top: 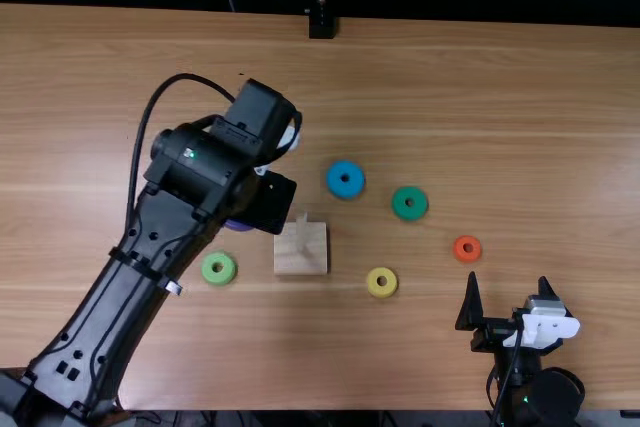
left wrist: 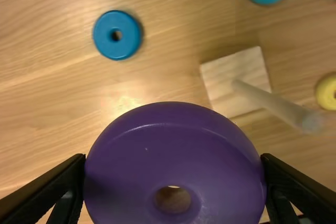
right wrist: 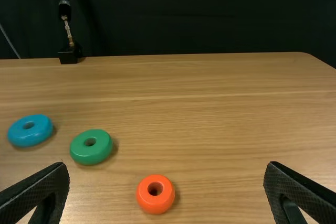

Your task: Build the Hanoi tower: stack the rings onto the peg from bottom to top in this color order: purple, dark blue, light blue, dark green, light green, yellow, orange.

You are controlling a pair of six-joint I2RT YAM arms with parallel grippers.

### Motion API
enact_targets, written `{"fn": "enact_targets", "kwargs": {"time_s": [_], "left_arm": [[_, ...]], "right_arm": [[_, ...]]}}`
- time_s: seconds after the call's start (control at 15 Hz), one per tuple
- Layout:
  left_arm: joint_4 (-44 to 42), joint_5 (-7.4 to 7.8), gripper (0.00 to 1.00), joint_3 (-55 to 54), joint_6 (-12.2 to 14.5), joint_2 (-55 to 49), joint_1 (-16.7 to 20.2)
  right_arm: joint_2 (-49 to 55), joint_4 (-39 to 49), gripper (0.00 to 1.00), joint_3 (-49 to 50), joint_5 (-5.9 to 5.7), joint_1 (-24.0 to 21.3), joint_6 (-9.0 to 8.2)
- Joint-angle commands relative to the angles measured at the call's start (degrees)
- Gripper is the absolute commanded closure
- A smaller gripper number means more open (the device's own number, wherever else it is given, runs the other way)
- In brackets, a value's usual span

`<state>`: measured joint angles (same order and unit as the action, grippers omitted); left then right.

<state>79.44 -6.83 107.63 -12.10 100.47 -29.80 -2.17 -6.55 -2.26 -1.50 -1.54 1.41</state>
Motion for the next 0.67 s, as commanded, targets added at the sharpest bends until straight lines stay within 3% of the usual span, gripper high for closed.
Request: {"fn": "enact_targets", "kwargs": {"time_s": [0.0,0.13,0.6], "left_arm": [[0.0,0.19,1.0,2.0,-2.9,0.8,-1.4],[-0.8,0.29,1.0,2.4,-4.2,1.6,-2.8],[-0.8,0.19,1.0,7.3,-4.4,6.6,-6.4]], "right_arm": [[0.9,-1.0,0.0,1.2,0.02,-0.3,-0.04],[0.9,-1.0,0.0,1.2,0.02,-0.3,-0.04],[0.9,-1.0,0.0,1.2,0.02,-0.3,-0.04]]}}
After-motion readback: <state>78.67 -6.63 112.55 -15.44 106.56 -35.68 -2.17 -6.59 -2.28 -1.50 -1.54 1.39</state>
